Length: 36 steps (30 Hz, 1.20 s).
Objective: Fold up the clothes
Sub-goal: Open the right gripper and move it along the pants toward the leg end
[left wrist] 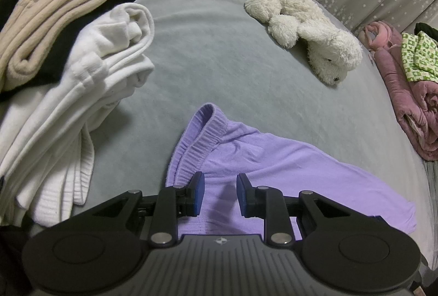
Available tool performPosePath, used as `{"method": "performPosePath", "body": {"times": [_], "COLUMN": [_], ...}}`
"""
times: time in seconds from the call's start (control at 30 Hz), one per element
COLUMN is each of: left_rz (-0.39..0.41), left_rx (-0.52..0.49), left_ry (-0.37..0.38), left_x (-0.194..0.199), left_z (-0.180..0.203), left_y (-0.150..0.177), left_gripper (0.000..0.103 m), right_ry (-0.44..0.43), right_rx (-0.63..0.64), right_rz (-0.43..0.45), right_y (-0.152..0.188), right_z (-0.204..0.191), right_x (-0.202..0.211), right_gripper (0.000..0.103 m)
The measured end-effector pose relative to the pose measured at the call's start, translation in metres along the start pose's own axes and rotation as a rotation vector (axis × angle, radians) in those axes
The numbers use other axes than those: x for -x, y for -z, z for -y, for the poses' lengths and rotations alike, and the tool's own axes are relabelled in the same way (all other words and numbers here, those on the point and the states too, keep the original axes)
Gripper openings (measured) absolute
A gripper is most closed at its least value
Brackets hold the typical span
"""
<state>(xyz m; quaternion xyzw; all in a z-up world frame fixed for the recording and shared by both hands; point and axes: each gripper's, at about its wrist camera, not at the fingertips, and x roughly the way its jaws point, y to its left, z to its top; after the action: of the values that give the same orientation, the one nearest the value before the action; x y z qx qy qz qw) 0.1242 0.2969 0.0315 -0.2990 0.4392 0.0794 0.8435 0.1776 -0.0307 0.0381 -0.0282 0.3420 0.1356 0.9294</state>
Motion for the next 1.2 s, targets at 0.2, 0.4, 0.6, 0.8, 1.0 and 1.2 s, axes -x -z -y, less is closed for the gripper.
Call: {"method": "performPosePath", "body": {"times": [0.2, 0.4, 0.6, 0.8, 1.0, 1.2], "left_rz": [-0.002, -0.003, -0.003, -0.003, -0.003, -0.001], "left_rx": [0.000, -0.001, -0.001, -0.002, -0.005, -0.009], "left_ry": [0.002, 0.003, 0.003, 0.002, 0.001, -0.002], "left_x": [0.000, 0.001, 0.001, 0.000, 0.000, -0.001], "left_z": [0.000, -0.001, -0.001, 0.000, 0.000, 0.002], "left_y": [0.000, 0.000, 0.000, 0.000, 0.000, 0.000], "left_gripper": [0.023, 0.023, 0.023, 0.023, 0.023, 0.023], "right_ry": [0.003, 0.031, 0.094, 0.159, 0.216, 0.203], "right_rx": [-0.002, -0.012, -0.043, -0.120, -0.153, -0.149], "right_rz": [-0.043, -0.046, -0.048, -0.041, -0.030, -0.006], "right_y": [-0.006, -0.007, -0.010, -0.010, -0.007, 0.001], "right_z": [-0.004, 0.007, 0.038, 0.072, 0.083, 0.076], "right_x": [-0.021, -0.029, -0.033, -0.034, -0.031, -0.016], "right_gripper": [0.027, 0.027, 0.028, 0.028, 0.030, 0.032]}}
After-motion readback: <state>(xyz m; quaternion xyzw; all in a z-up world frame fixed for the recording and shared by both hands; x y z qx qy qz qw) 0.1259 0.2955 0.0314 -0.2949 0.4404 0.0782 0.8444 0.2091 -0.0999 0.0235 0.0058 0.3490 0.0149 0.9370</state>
